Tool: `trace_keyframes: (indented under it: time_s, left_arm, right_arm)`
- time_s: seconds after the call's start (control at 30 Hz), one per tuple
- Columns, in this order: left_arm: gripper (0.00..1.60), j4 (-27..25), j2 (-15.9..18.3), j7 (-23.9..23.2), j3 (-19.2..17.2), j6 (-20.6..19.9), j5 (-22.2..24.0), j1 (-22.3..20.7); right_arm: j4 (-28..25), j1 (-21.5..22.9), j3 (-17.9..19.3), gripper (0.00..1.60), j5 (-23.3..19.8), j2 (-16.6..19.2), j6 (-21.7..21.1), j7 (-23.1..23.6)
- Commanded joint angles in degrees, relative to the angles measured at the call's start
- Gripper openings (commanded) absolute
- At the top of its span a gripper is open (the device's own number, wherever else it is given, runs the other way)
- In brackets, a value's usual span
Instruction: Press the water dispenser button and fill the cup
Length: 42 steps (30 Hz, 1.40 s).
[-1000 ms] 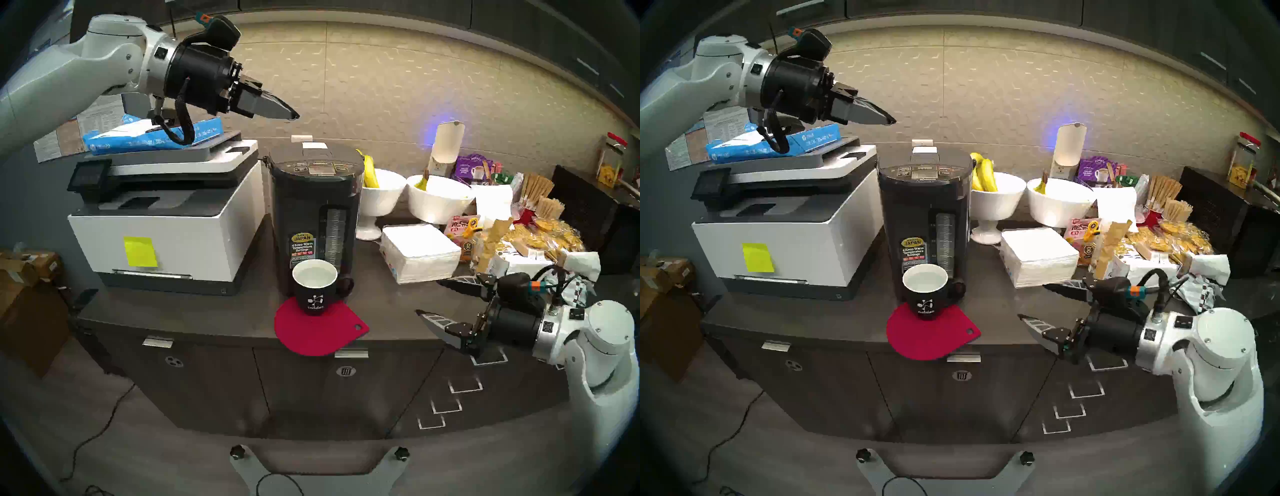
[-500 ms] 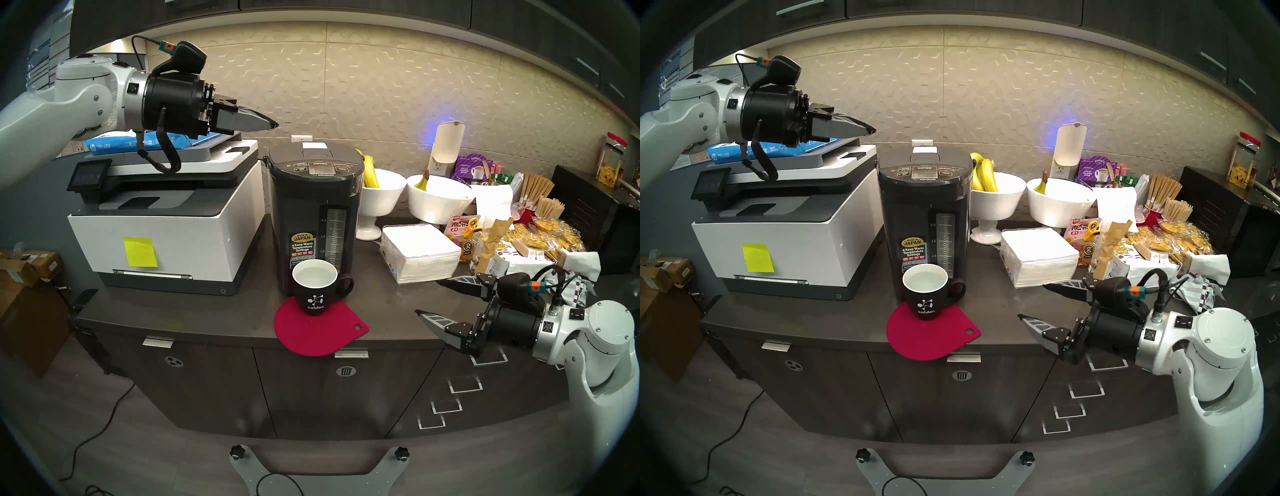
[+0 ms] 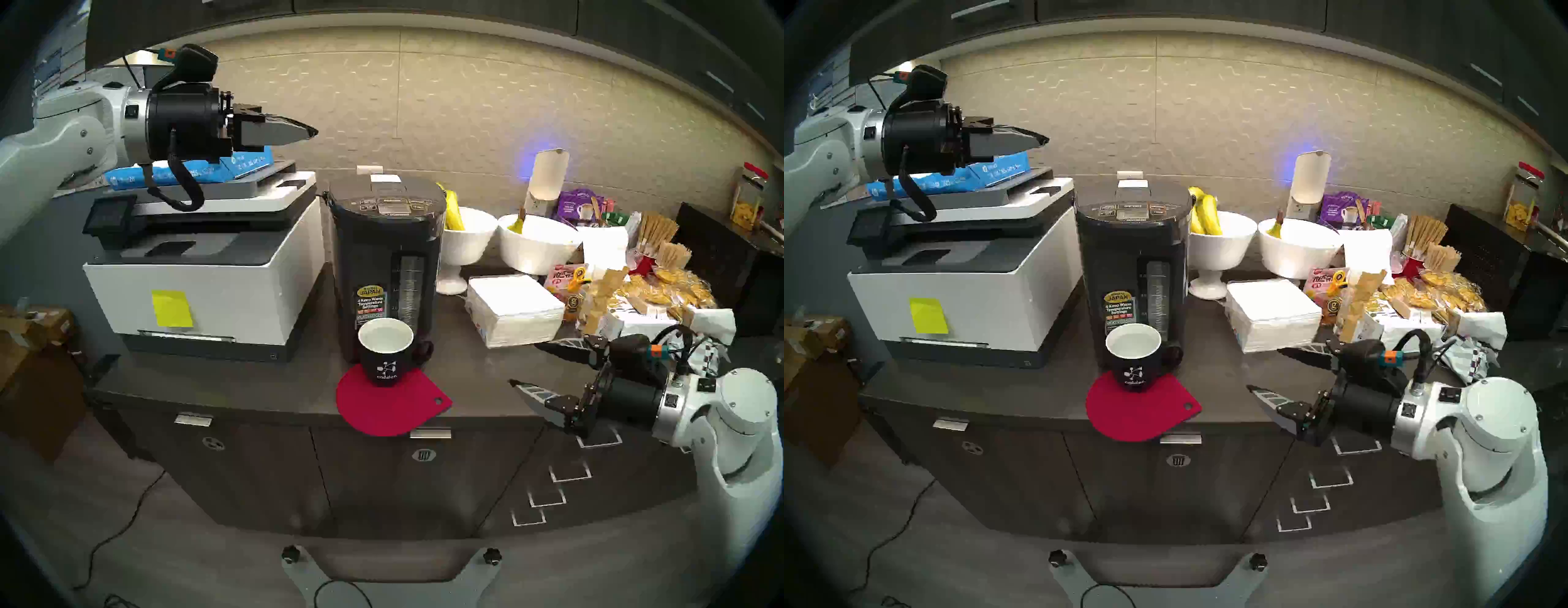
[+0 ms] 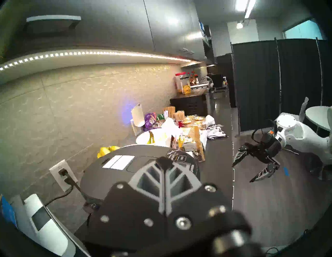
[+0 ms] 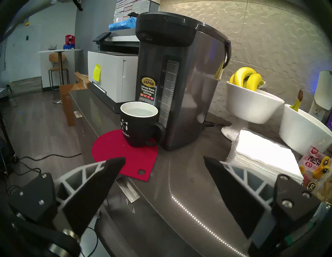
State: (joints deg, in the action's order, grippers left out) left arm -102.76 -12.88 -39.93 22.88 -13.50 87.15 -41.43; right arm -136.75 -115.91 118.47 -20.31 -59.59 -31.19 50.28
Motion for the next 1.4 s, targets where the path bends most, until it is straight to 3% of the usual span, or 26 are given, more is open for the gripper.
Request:
trace_keyframes:
  time_s: [0.0,0.43,0.83,0.87,0.9,0.93,1.37]
  left_arm:
    - [0.00,0.67,0.77,0.51,-1.26,-0.52,0.11,-1.59]
    - [0.00,-1.21,3.37,1.75,-0.99,3.03,1.71,-0.76]
    - [0.00,-3.00,5.25,3.12,-0.46,3.88,0.96,-0.83]
    - [0.60,-3.19,5.40,3.40,-0.43,3.79,0.51,-0.92]
    - [1.46,-3.38,5.62,3.50,-0.38,4.08,0.12,-0.91]
    - [1.60,-3.46,5.73,3.37,-0.35,3.84,-0.45,-1.02]
    - [1.60,-8.63,6.83,2.96,2.97,7.11,-2.73,-3.16]
  right_arm:
    - [-0.70,0.10,0.00,1.60,-0.02,0.04,0.01,0.00]
    - [-0.71,0.10,0.00,1.60,-0.01,0.04,0.01,0.00]
    - [-0.71,0.09,0.01,1.60,-0.01,0.04,0.00,0.00]
    - [-0.71,0.09,0.01,1.60,-0.01,0.04,0.00,0.00]
    - [-0.71,0.09,0.01,1.60,-0.01,0.04,0.00,0.00]
    - [-0.71,0.09,0.01,1.60,-0.01,0.04,0.00,0.00]
    - [-0.68,0.11,0.00,1.60,-0.03,0.05,0.03,0.02]
